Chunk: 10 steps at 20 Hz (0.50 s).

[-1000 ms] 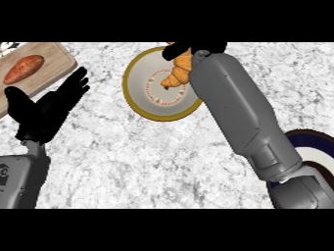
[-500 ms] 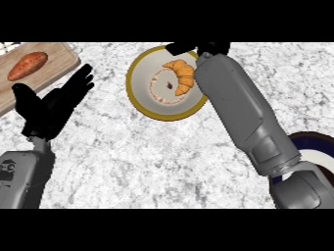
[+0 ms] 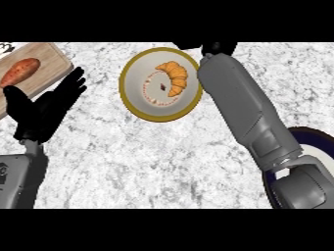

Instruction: Pick the croissant from the plate and place it in the bowl

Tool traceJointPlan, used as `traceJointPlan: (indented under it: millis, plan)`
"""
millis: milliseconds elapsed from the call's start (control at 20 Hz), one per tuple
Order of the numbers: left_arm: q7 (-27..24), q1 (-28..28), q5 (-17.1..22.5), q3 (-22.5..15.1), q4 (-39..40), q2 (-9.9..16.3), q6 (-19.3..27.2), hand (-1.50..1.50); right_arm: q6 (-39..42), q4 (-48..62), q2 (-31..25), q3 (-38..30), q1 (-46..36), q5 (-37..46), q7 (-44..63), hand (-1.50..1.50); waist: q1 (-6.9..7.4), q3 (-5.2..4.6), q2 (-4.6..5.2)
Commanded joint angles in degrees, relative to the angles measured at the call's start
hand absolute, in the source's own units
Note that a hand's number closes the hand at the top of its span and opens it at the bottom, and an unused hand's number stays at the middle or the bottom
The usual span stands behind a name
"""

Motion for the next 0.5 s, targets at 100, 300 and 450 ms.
traceJointPlan:
  millis: [100,300,450]
  plan:
    - [0.39,2.3,-0.19,1.11,-1.15,0.26,0.86,0.0,-6.81,2.2,0.54,0.45,0.18,2.55,2.02,-1.5,-3.49,0.01,-1.52]
    - [0.0,5.99,-0.2,2.08,-1.73,0.12,1.44,0.0,-1.15,-6.63,0.92,7.69,5.25,3.04,1.91,-1.5,-5.63,0.01,-2.77]
    - [1.37,6.77,-0.02,2.26,-4.12,0.3,1.8,0.0,5.33,-16.89,0.97,7.91,8.85,1.69,-3.37,-1.5,-6.44,0.08,-2.9]
